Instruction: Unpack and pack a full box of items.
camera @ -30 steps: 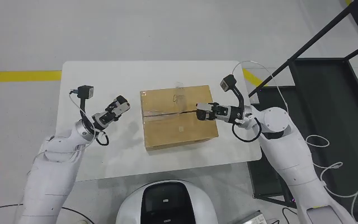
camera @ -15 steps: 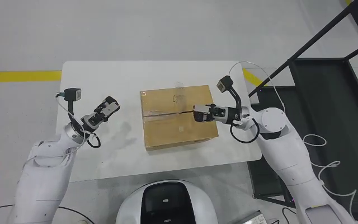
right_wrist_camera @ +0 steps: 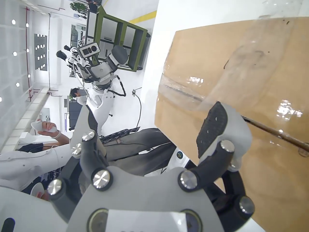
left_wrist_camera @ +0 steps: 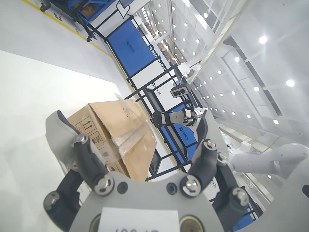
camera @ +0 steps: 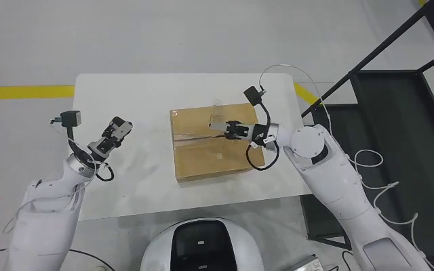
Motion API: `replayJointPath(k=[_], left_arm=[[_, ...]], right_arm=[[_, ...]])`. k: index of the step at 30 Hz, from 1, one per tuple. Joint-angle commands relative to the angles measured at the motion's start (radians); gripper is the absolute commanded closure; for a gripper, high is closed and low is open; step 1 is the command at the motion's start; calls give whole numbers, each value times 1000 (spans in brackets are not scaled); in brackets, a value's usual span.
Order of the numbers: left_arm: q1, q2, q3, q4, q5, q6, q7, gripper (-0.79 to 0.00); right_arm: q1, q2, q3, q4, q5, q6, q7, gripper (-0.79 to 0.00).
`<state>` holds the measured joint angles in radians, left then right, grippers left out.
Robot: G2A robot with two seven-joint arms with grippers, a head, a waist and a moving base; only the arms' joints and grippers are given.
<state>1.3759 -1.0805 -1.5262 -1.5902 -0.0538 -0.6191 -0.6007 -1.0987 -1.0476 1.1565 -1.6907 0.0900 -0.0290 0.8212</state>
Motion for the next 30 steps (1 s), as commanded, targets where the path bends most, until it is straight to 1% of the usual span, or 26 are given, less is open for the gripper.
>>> replayJointPath(k=[1,3,5,9,12,16,19,22,25,30], left_arm=[[10,2,-10,-7,-2,6,-3,-785],[14,5,-20,-15,-5,19,-13,-785],[15,7,-27,-19,-12,27,-22,-785],[14,10,-35,-24,-18,37,-35,-785],[10,12,-35,-27,-19,45,-49,-785],[1,14,-24,-35,-18,52,-73,-785],[-11,14,-6,-33,-31,49,-101,-785],[-22,14,5,-17,-33,46,-104,-785],[-32,14,11,3,-35,46,-98,-785],[-33,15,8,14,-31,39,-78,-785]], right_arm=[[-6,1,13,8,25,-16,7,-785],[-15,6,36,15,12,-15,5,-785],[-28,11,51,1,-40,5,-12,-785],[-43,13,52,-39,-77,24,-27,-785],[-46,11,47,-53,-74,20,-39,-785],[-59,10,63,-55,-24,-43,-36,-785],[-66,11,73,-56,33,-130,-4,-785],[-61,6,63,-33,102,-192,11,-785],[-22,-6,20,22,136,-191,1,-785],[51,-31,-64,95,244,-172,24,-785]])
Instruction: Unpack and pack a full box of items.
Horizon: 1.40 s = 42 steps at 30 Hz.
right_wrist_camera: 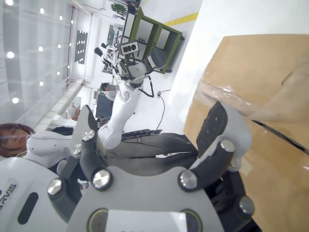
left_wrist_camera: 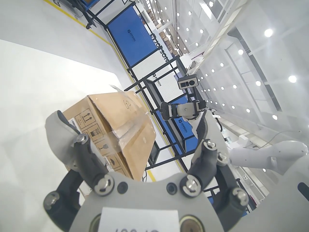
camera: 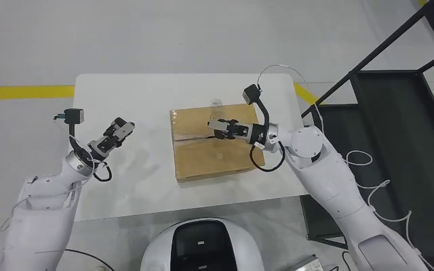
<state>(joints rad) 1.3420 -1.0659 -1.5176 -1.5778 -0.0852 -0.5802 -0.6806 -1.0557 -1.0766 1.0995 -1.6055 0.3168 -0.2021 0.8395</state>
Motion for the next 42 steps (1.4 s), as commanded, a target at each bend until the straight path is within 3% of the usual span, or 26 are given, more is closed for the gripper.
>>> replayJointPath(k=[1,14,29,42], left_arm=[[1,1,-2,3,1,0,5,-785],[8,8,-58,41,-10,3,64,-785],[32,11,-101,44,-18,5,116,-785],[32,11,-101,44,-18,5,116,-785]], right_arm=[[8,-2,-7,10,17,1,6,-785],[22,-13,-40,6,28,31,-26,-785],[295,-141,-349,250,29,83,-131,-785],[354,-215,-447,362,27,132,-161,-785]])
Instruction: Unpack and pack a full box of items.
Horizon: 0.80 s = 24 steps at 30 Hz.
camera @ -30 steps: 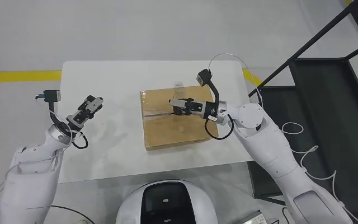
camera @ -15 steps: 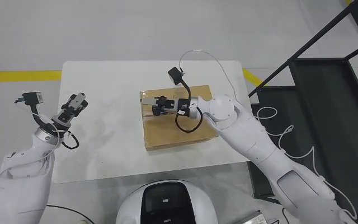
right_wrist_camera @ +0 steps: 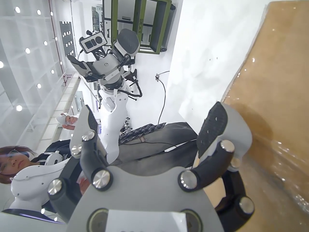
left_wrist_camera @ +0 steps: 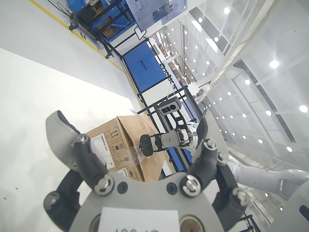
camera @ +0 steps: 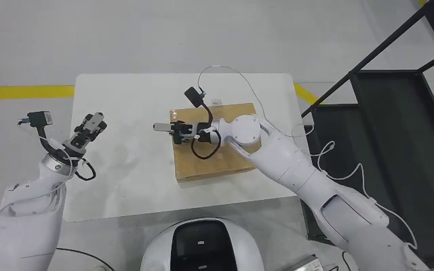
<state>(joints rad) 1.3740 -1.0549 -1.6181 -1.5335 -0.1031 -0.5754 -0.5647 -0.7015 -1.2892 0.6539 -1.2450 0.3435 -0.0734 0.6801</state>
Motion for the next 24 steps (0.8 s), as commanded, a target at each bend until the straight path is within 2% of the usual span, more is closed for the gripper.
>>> replayJointPath(k=[1,11,24], left_arm=[[0,0,0,0,0,0,0,-785],[0,0,0,0,0,0,0,-785],[0,0,0,0,0,0,0,-785]], right_arm=[[-2,-5,-3,1,2,6,-1,-785],[-24,-12,20,1,-47,80,-29,-785],[-156,44,180,-95,-100,190,-31,-785]])
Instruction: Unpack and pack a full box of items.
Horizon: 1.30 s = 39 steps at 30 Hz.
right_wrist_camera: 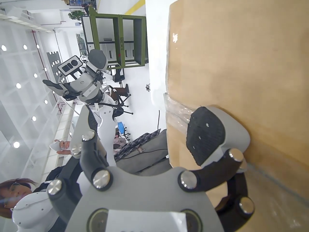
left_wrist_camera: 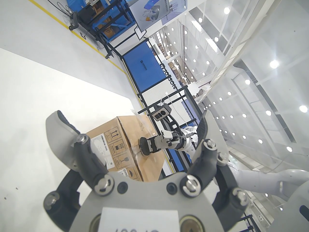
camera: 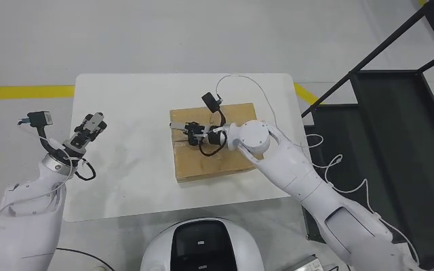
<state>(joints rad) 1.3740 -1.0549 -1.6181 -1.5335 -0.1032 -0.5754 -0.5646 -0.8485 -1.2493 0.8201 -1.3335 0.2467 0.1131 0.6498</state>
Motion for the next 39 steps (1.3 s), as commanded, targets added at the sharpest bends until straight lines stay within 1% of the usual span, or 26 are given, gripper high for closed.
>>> replayJointPath(k=[1,6,9,18,23,28,33,39], left_arm=[[0,0,0,0,0,0,0,-785],[0,0,0,0,0,0,0,-785],[0,0,0,0,0,0,0,-785],[0,0,0,0,0,0,0,-785],[0,0,0,0,0,0,0,-785],[0,0,0,0,0,0,0,-785],[0,0,0,0,0,0,0,-785],[0,0,0,0,0,0,0,-785]], right_arm=[[-21,9,31,-15,-6,11,-5,-785],[-80,35,106,-55,-40,52,2,-785],[-106,49,143,-69,-98,92,-17,-785],[-197,76,267,-131,-84,116,-43,-785],[-248,93,339,-150,-101,149,-45,-785],[-287,106,398,-164,-98,201,-46,-785],[-320,112,447,-173,-77,198,-79,-785],[-359,119,495,-202,-90,212,-119,-785]])
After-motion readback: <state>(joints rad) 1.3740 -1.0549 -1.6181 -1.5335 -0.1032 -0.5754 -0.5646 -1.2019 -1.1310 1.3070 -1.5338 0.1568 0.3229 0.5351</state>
